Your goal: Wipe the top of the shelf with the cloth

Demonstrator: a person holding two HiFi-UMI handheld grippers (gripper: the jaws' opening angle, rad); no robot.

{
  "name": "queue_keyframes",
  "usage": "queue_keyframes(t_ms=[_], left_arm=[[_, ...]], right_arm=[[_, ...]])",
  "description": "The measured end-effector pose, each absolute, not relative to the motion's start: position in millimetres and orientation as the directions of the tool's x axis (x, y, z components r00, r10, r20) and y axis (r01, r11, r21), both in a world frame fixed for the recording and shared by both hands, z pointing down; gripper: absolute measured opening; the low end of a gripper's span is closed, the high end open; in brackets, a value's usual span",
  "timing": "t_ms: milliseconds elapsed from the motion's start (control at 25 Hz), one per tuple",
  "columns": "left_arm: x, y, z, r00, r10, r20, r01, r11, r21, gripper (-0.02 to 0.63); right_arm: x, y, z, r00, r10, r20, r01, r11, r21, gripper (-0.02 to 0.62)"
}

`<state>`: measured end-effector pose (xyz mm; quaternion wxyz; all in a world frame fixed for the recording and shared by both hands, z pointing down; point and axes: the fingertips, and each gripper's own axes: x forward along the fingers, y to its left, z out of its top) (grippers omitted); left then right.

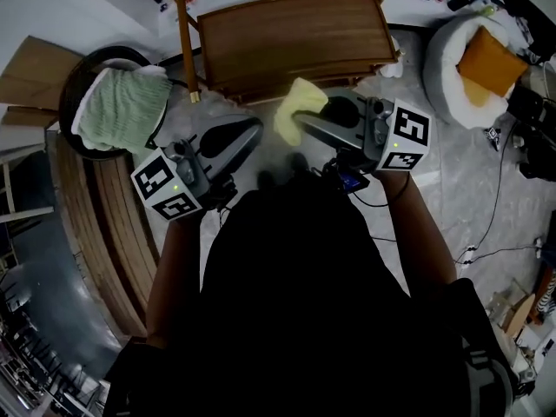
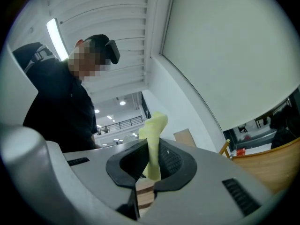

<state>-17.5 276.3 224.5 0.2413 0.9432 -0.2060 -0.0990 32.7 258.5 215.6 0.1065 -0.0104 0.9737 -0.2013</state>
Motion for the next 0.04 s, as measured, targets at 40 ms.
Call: queue_keyframes(t_ms=[40], left_arm=[[-18.3,281.8,221.7,0.901,-0.426,-0.089,-0.331,-0.803,0.495,0.012]], right_arm=[[31.2,264.6,216.4,-0.978,-0.075,-0.194,0.009,0.916,-0.402,0.048]])
